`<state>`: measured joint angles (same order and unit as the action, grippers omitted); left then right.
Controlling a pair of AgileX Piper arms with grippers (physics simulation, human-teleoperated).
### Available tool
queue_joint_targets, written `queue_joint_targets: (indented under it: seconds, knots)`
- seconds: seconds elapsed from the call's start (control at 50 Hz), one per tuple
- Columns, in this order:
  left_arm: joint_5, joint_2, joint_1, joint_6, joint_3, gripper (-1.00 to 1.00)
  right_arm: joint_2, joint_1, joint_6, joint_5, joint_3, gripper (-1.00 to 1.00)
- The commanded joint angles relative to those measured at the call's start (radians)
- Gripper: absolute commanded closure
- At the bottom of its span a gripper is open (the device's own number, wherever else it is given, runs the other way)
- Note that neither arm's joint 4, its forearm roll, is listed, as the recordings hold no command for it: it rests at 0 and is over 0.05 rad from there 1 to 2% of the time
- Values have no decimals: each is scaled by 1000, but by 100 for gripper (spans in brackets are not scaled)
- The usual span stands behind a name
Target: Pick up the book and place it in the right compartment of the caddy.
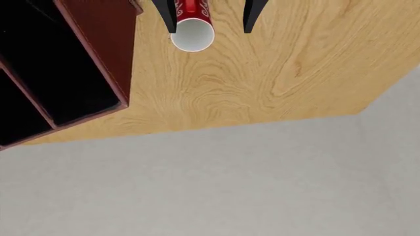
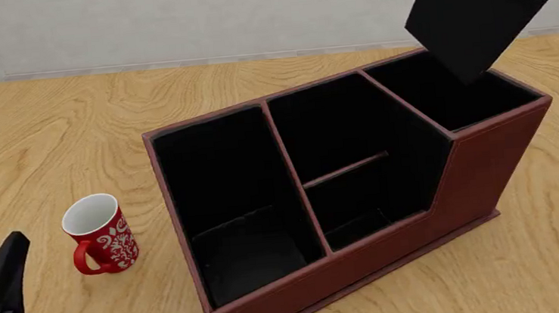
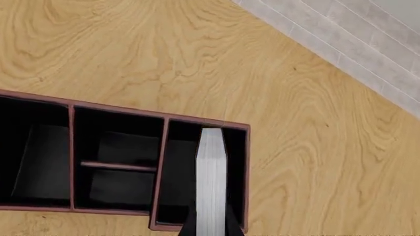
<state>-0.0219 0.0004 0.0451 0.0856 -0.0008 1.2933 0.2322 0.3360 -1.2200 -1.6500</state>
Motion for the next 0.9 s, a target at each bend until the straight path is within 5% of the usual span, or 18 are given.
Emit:
queue_joint_targets:
  seconds: [0.02,0.9]
  knots:
    - [-1,0,-5,2,0,-100,5,2,-27,0,11,100]
    - [-12,0,-2,3,0,-100,33,15,-54,0,57,100]
